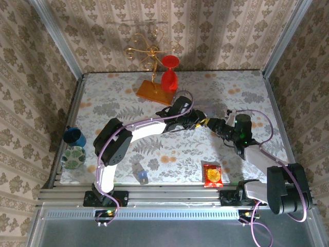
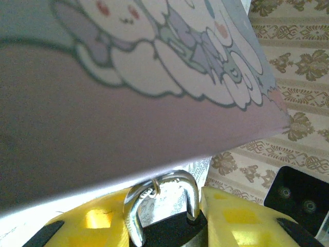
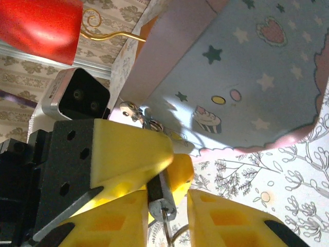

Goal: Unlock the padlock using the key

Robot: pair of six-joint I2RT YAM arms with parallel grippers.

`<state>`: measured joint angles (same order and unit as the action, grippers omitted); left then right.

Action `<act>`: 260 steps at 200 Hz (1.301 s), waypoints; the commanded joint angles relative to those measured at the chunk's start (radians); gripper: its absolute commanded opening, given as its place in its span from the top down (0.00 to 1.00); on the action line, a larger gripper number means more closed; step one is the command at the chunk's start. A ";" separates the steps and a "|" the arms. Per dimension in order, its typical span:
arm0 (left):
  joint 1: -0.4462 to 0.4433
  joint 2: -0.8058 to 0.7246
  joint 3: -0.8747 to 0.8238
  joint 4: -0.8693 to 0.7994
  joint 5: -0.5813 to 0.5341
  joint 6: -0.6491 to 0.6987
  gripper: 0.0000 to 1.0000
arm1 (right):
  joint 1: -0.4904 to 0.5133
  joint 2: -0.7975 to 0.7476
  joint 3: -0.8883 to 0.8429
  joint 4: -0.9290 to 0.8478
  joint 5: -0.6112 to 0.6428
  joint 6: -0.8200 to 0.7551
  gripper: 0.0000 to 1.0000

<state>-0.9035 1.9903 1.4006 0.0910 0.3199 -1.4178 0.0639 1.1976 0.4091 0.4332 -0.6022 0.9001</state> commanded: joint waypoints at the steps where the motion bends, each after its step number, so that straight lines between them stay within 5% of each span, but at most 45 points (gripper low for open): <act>1: 0.004 -0.041 0.007 0.049 0.024 -0.007 1.00 | -0.006 -0.038 -0.024 -0.074 0.000 -0.011 0.71; 84: 0.006 -0.038 0.012 0.052 0.027 -0.008 1.00 | -0.006 -0.033 -0.023 -0.048 -0.017 0.033 0.79; 173: 0.006 -0.035 0.022 0.049 0.031 -0.004 1.00 | -0.008 0.075 -0.051 0.131 -0.074 0.208 1.00; 208: 0.005 -0.041 0.013 0.068 0.038 -0.007 1.00 | -0.040 0.187 -0.095 0.412 -0.131 0.415 1.00; 246: 0.012 -0.054 -0.016 0.102 0.035 -0.009 1.00 | -0.041 0.485 -0.091 0.877 -0.195 0.692 1.00; 260: 0.012 -0.056 -0.018 0.105 0.033 -0.008 1.00 | -0.031 0.546 -0.062 0.887 -0.210 0.731 1.00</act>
<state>-0.8696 1.9903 1.3766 0.0975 0.2726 -1.4178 0.0265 1.6279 0.3367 1.1366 -0.8070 1.4460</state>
